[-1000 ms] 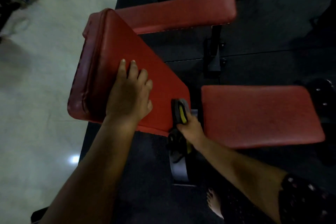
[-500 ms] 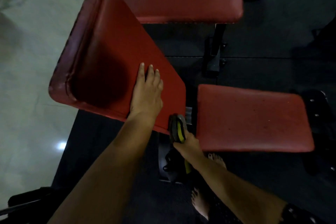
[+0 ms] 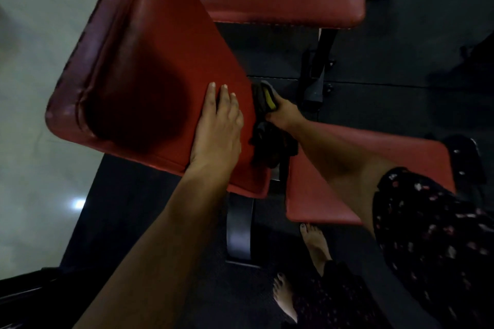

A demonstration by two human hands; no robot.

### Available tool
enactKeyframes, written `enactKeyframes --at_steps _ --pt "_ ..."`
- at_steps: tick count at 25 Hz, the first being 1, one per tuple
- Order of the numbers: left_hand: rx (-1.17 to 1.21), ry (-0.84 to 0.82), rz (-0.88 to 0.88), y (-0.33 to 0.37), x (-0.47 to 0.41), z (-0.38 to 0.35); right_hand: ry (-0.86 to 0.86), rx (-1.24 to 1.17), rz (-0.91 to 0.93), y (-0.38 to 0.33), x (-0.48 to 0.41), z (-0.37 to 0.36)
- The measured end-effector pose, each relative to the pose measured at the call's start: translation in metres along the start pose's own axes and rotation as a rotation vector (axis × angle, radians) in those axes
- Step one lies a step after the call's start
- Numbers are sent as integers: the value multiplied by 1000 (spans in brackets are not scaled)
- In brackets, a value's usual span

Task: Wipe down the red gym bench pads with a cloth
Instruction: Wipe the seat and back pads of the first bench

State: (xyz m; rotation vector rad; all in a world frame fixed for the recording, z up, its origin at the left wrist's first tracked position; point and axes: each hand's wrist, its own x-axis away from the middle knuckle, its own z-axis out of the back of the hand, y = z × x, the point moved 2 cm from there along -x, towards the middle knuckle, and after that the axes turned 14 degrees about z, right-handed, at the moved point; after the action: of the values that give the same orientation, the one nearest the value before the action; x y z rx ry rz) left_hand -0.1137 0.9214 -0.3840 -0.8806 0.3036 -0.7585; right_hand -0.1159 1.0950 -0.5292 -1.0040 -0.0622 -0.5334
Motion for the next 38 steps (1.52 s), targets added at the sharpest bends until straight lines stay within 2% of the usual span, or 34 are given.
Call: enactKeyframes --at_steps 4,8,12,15,20,25,30,35,38 --pt "-9 7 -7 1 -1 1 9 -182 -92 24 14 -31" --pt "-9 6 -5 3 1 2 59 -540 -165 48 96 -78" --pt "-11 -5 -7 3 2 3 68 -681 -308 49 187 -130" --pt "-44 -17 -26 3 1 2 -21 -697 -424 57 214 -149" --pt "-45 -27 -38 4 -1 -1 35 -533 -444 96 163 -132" --pt "-46 -1 -46 5 0 -2 -46 -243 -405 104 104 -100" --pt "-19 9 -44 7 -3 -4 -29 22 -182 67 33 -40" --pt "-20 37 -39 8 -1 -6 0 329 247 5 -34 11" --pt "-8 32 -44 8 -2 -5 -97 474 242 19 -44 10"
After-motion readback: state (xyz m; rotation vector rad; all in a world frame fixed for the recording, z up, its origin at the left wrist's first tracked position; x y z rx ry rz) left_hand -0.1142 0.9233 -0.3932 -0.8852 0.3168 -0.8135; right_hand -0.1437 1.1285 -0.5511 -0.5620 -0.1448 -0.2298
